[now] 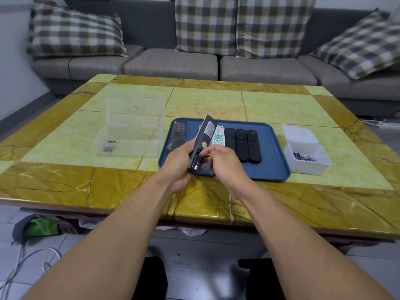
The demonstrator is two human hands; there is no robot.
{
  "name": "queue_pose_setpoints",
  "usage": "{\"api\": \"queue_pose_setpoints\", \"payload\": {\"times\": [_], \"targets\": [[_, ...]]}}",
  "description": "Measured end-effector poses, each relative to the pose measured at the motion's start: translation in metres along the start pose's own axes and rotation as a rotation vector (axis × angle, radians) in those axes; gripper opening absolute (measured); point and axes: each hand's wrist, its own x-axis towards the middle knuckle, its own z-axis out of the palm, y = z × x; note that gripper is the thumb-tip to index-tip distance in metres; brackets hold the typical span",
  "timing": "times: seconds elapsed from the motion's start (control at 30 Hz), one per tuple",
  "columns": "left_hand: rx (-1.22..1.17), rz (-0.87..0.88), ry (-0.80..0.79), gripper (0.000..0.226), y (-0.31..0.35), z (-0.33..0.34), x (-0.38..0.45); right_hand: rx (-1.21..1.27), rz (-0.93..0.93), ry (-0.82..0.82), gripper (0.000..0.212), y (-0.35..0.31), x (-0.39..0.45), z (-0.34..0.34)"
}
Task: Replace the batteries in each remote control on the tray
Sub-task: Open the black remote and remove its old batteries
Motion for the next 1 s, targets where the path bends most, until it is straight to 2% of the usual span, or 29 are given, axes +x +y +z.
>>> {"api": "queue_pose_setpoints", "payload": {"times": [0.07, 0.2, 0.33, 0.47, 0.67, 0.87, 1.0], "targets": [[0.003, -0.011, -0.019, 0.036, 0.001, -0.002, 0.001, -0.218, -0.123, -0.050, 0.032, 0.002, 0.002, 0.001], [-0.033, -0.061, -0.019, 0.036, 0.006, -0.007, 0.000, -0.563, -0.293, -0.120, 0.011, 0.010, 0.002, -0.001], [-0.075, -0.115, -0.057, 0.034, 0.009, -0.008, -0.004, -0.618, -0.327, -0.113, 0.013, 0.008, 0.000, -0.004], [-0.081, -0.152, -0.091, 0.036, 0.009, -0.008, -0.006, -0.811, -0.409, -0.123, 0.015, -0.002, -0.007, -0.006], [-0.097, -0.217, -0.041, 0.039, 0.006, -0.015, -0.003, -0.992, -0.525, -0.137, 0.019, -0.014, -0.008, -0.004], [-0.128, -0.240, -0.019, 0.033, 0.009, -0.016, 0.002, -1.002, -0.676, -0.081, 0.018, -0.010, -0.004, 0.001], [-0.130, -0.264, -0.019, 0.031, 0.012, -0.019, 0.006, -0.981, -0.652, -0.093, 0.019, -0.008, 0.000, 0.006]]}}
